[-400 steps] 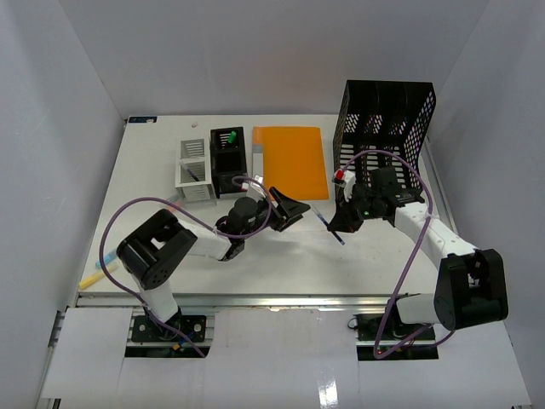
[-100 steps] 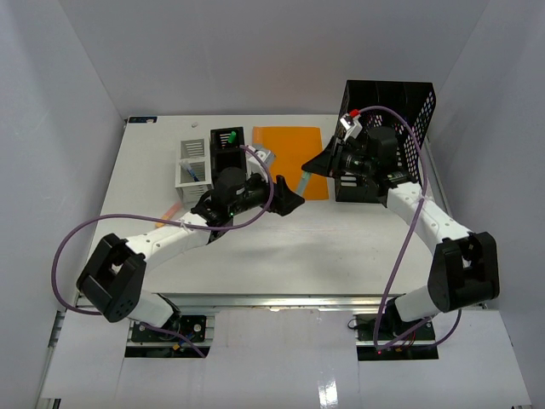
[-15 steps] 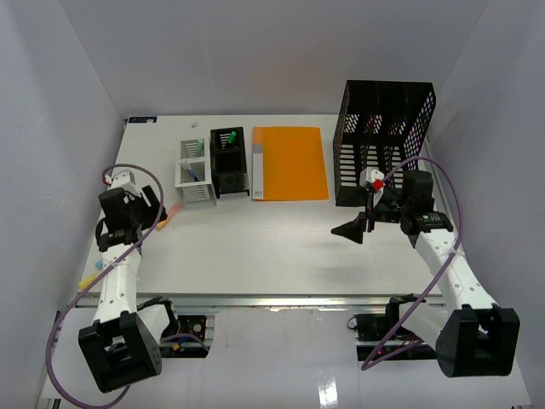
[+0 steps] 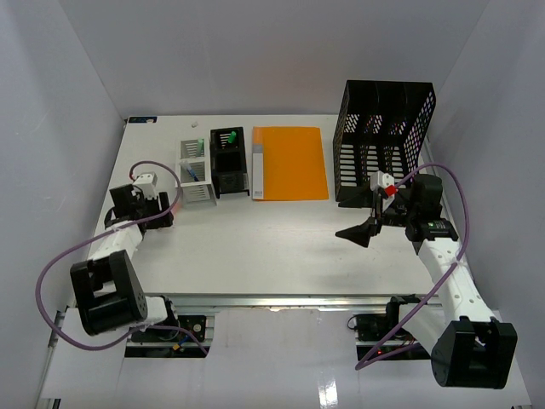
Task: Organize the desk
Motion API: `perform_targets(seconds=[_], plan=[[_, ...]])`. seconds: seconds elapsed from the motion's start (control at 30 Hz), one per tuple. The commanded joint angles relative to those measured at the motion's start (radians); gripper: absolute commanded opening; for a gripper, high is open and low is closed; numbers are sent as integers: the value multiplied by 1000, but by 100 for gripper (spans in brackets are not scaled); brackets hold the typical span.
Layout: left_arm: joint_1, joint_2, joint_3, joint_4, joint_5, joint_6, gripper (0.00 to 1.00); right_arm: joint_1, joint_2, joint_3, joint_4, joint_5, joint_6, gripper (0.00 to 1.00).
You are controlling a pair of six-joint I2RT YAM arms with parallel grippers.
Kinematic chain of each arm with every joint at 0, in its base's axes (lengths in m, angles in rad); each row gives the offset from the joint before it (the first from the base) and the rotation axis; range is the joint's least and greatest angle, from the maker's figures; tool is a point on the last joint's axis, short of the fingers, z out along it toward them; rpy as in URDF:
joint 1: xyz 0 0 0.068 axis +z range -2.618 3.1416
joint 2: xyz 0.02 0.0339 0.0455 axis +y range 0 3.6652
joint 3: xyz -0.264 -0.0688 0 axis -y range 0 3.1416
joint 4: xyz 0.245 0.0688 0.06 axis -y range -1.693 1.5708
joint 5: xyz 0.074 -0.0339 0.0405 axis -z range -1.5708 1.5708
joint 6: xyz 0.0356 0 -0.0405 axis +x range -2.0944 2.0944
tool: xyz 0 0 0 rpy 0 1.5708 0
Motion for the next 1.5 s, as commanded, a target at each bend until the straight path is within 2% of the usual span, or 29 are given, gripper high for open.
perform_targets(seconds=[0.0,0.33,0.5,0.8,1.1,1.23,1.37,1.43,1.47], plan=[[1,114,80,34,32,117,75,-2,-17,7,33,-46,14,93],[-15,256,154,26,8,181,70,-2,-12,9,33,-45,16,94],[-30,288,178,26,-21,191,66,-2,-6,7,33,-43,16,93],[-73,342,217,20,-3,239,68,-2,0,4,33,-38,14,93],[-81,389,245,-3,6,245,64,-2,1,4,33,-40,14,93],[-83,406,256,-23,6,244,53,-2,0,4,33,-42,14,94],[-83,385,250,-31,-32,240,33,-2,0,4,33,-43,14,93],[-82,369,245,-29,-56,237,17,-2,0,4,33,-46,14,93],[-79,358,244,-29,-73,233,15,-2,-1,4,33,-47,15,93]])
